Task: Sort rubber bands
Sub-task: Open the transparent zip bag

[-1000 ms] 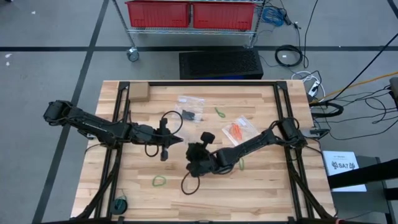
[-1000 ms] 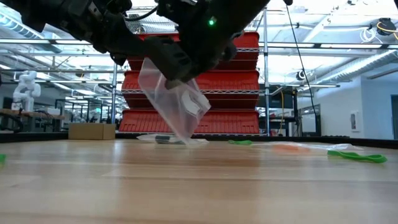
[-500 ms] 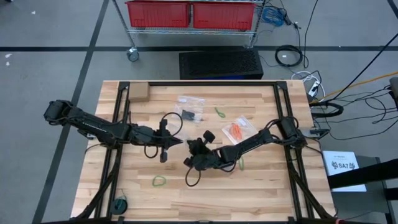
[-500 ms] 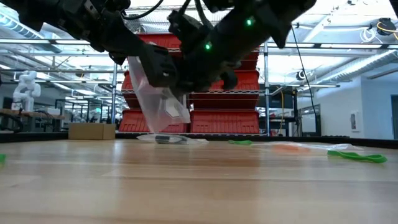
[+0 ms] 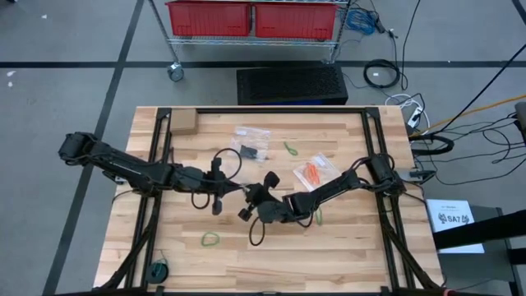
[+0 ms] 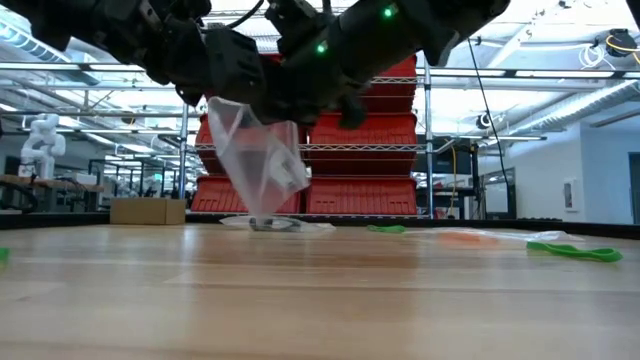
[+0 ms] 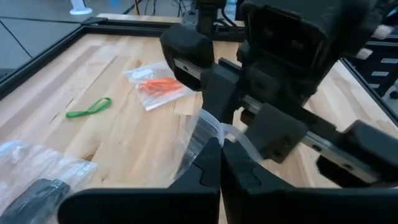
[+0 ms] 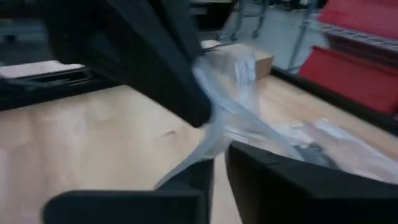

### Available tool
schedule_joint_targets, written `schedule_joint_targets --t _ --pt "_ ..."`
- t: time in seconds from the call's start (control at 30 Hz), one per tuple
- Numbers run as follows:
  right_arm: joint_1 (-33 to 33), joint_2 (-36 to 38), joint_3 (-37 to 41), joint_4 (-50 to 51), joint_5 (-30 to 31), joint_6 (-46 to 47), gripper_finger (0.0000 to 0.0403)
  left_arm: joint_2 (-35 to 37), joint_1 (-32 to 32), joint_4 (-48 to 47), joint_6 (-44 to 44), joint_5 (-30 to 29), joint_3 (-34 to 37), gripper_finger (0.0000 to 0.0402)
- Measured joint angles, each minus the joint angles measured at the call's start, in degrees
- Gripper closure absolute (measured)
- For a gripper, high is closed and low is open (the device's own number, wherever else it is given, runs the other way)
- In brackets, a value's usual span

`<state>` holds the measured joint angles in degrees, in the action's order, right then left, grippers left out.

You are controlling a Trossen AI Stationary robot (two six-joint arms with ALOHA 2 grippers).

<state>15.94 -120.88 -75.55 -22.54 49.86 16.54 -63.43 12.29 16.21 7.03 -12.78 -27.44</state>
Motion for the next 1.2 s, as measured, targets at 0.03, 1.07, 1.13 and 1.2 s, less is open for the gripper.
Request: schedule_joint_targets --t 0.03,1.07,1.13,1.2 --pt "-0.3 0.0 0.0 0.0 -1.7 0.8 0.0355 -0.3 0.0 0.2 0.1 0.0 0.0 0.0401" --pt "-2.6 2.7 0.0 6.7 -28.8 6.3 0.0173 -1.8 1.9 2.6 0.0 -1.0 0.0 0.0401" --pt "-2.6 3.9 0.0 9.6 -30.0 7.1 0.016 -1.8 1.9 2.5 -0.2 -1.0 0.0 0.0401" --pt "-2.3 5.7 0.0 13.9 -30.4 7.7 0.015 -1.8 1.9 2.8 -0.3 -1.0 0.0 0.0401"
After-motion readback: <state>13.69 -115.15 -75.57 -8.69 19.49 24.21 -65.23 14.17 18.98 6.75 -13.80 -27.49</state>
